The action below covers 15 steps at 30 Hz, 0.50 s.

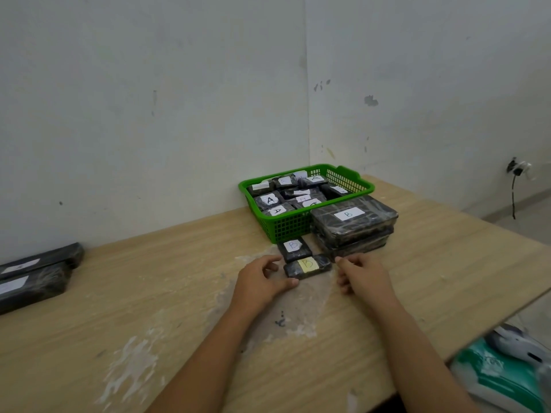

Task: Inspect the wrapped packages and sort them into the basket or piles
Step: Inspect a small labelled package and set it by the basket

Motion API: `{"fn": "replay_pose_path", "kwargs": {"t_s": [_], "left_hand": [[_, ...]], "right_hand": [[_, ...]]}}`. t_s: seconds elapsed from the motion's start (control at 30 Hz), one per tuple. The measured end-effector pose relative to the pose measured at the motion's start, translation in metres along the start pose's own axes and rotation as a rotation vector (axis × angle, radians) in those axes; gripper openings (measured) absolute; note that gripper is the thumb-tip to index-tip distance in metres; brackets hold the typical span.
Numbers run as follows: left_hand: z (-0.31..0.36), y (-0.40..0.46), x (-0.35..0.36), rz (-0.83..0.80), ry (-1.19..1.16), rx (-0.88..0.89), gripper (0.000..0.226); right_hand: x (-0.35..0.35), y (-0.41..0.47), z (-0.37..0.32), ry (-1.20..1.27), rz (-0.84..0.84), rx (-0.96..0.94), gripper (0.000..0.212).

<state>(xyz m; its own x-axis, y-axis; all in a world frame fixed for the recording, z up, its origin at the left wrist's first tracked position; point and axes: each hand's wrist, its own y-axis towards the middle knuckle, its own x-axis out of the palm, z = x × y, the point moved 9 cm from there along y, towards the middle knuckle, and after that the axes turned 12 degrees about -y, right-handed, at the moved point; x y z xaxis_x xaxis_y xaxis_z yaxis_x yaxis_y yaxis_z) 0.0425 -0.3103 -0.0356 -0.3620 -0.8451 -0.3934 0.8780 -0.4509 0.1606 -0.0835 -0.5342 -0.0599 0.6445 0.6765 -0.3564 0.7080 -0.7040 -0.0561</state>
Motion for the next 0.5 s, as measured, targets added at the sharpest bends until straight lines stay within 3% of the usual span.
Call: {"fn": "replay_pose_path", "kwargs": {"t_s": [0.27,0.37,0.5], "left_hand": [[-0.005,-0.015,-0.049,-0.008,0.261,0.053,0.042],[-0.015,-0.027,-0.087,0.010,0.318,0.045,0.035],[-0.035,-0.048,-0.154,0.059,0.387,-0.006,0.026]], "right_hand": [[0.010,-0.034,-0.042,-0.286,0.020,-0.204,0.007],[0.039,-0.043,-0.070,-0.461,-0.052,-0.343,0.011],[0.113,-0.064,-0.110,-0.676,-0.256,-0.553,0.033]]}}
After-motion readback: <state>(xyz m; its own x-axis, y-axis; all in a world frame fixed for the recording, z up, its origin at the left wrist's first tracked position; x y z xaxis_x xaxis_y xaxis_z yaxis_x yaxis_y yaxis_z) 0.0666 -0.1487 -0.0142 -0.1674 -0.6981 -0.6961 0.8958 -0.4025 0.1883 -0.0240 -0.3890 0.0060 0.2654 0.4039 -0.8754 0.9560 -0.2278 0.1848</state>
